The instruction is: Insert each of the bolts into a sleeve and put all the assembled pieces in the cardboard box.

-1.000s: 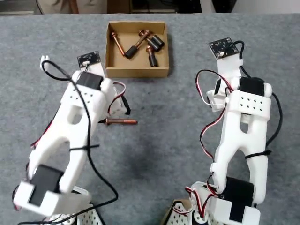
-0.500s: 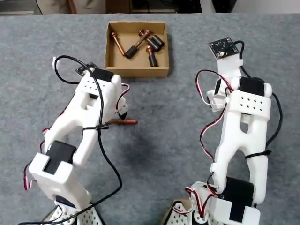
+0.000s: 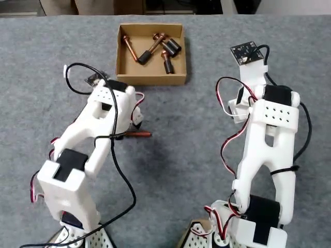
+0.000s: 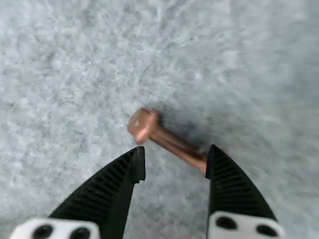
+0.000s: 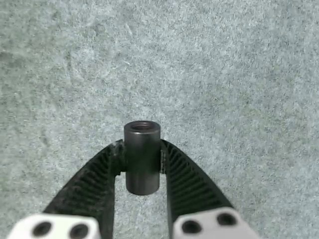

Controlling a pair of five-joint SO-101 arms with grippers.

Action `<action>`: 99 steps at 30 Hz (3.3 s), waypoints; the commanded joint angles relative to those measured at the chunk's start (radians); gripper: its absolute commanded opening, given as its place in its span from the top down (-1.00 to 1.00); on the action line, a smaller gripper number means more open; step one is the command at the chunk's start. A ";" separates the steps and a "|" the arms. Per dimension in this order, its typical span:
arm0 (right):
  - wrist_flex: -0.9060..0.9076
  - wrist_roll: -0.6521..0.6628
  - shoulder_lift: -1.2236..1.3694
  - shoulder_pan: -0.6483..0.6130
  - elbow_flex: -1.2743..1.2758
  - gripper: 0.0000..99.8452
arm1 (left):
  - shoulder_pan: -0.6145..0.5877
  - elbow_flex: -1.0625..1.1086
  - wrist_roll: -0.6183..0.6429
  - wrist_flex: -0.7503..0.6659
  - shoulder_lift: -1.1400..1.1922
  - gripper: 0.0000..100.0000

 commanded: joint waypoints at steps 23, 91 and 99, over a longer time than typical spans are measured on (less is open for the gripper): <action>-0.002 -0.008 -0.044 -0.016 -0.048 1.00 | -0.037 -0.195 -0.144 0.146 0.053 0.91; -0.002 -0.006 -0.048 -0.016 -0.050 1.00 | -0.091 -0.023 -0.143 0.000 0.065 0.89; 0.003 -0.008 -0.051 -0.016 -0.054 1.00 | -0.104 -0.044 -0.333 0.003 0.042 0.96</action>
